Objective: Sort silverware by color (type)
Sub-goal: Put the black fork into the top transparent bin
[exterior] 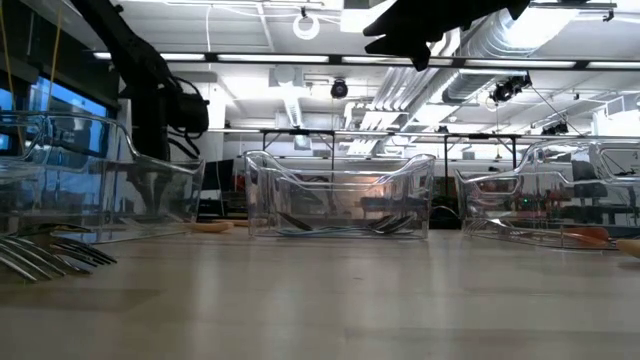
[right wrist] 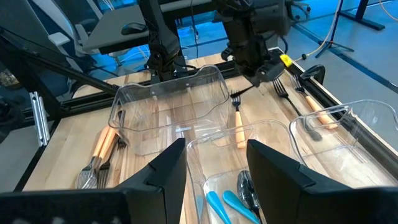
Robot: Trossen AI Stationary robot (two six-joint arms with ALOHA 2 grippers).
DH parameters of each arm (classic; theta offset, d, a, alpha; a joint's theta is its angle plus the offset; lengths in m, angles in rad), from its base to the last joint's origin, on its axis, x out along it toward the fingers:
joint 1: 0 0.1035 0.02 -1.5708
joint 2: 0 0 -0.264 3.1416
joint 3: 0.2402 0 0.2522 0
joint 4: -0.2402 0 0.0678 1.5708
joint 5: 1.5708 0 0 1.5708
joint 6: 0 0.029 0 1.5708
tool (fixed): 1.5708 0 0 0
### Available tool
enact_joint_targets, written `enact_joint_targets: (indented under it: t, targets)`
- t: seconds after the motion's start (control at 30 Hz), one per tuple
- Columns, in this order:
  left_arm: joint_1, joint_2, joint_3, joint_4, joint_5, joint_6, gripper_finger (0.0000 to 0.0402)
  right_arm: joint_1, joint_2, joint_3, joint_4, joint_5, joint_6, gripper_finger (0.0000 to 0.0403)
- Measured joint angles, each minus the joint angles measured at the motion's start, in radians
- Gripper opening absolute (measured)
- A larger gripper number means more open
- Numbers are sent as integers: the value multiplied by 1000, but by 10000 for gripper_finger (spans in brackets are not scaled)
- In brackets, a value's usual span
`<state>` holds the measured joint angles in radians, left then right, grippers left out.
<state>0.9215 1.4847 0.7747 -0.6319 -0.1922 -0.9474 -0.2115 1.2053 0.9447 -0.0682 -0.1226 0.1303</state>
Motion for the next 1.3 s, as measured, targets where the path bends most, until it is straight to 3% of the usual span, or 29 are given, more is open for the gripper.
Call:
enact_joint_targets:
  t: [0.47, 0.63, 0.87, 1.0, 1.3]
  targets:
    - [1, -166, 3, -8, -40, 103, 0, 0, 0, 0, -2, 0, 0, 154]
    - [-36, -266, 3, 43, -41, 298, 0, 0, 0, 0, -2, 0, 0, 154]
    - [-191, -467, 4, 194, 2, 526, 0, 0, 0, 0, -2, 0, 0, 154]
    - [-318, -568, 4, 335, 7, 569, 0, 0, 0, 0, -2, 0, 0, 154]
    - [-562, -643, 5, 671, 7, 637, 0, 0, 0, 0, 60, 0, 3, 154]
